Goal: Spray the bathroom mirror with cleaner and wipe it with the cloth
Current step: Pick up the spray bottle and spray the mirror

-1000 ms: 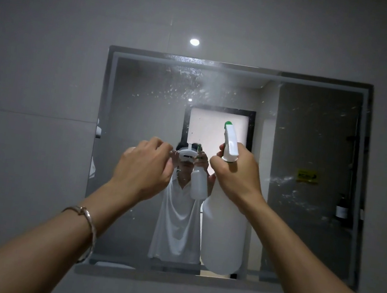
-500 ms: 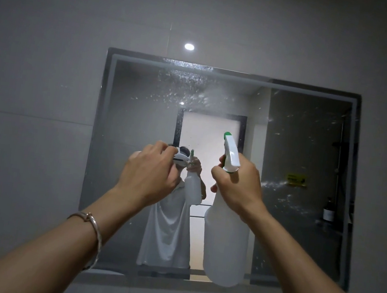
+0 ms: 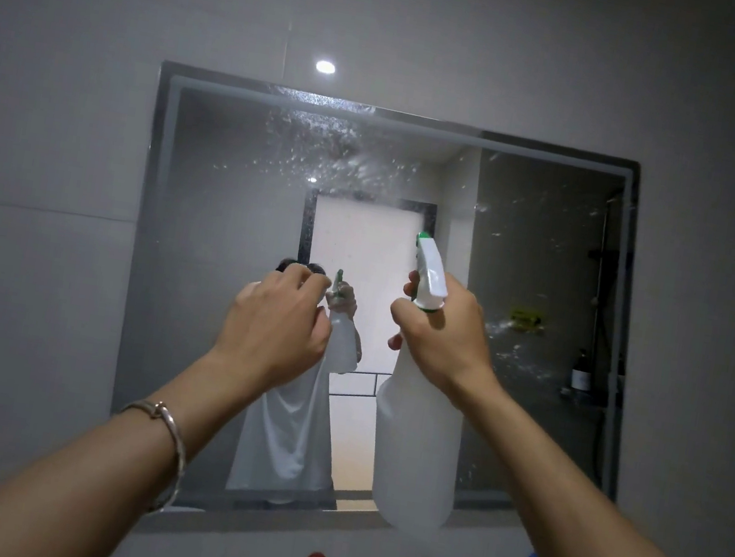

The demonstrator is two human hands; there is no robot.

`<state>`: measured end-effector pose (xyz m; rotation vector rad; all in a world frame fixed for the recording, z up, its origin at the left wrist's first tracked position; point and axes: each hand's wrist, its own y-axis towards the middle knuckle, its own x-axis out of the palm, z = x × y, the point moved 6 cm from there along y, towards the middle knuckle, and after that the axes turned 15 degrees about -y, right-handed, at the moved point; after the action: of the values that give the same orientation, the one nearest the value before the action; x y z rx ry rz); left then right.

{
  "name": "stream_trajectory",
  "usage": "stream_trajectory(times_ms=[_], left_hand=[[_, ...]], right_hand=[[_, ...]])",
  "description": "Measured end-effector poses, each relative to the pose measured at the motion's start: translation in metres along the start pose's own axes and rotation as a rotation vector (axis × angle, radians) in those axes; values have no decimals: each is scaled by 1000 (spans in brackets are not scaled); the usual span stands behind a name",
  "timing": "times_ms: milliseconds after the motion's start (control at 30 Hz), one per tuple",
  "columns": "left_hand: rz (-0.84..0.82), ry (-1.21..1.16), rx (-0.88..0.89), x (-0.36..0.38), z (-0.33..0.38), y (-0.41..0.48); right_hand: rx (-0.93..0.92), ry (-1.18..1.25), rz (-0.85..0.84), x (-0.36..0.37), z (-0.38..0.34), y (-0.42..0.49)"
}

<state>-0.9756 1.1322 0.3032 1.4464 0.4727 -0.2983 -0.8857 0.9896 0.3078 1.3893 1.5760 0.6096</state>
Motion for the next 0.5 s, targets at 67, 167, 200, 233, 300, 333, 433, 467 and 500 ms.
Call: stream_trajectory(times_ms=[67, 167, 200, 233, 300, 333, 433, 467, 500], left_hand=[[17, -16, 8, 0, 8, 4], [35, -29, 18, 1, 18, 8], [39, -30, 22, 3, 22, 9], [40, -31, 22, 5, 25, 10], [42, -29, 19, 11, 32, 12], [43, -24, 15, 14, 36, 13], [47, -11, 13, 20, 47, 19], [50, -9, 12, 21, 51, 23], [55, -8, 8, 22, 55, 27]], right_hand=[[-7, -47, -16, -4, 4, 0], [-16, -126, -2, -10, 15, 1], [-12, -137, 13, -15, 18, 2], [-7, -140, 28, -20, 22, 3], [-2, -127, 37, -29, 30, 7], [-7, -116, 31, -33, 33, 8], [-35, -65, 29, -44, 41, 14], [-42, -49, 27, -47, 43, 16], [-46, -39, 23, -50, 46, 19]])
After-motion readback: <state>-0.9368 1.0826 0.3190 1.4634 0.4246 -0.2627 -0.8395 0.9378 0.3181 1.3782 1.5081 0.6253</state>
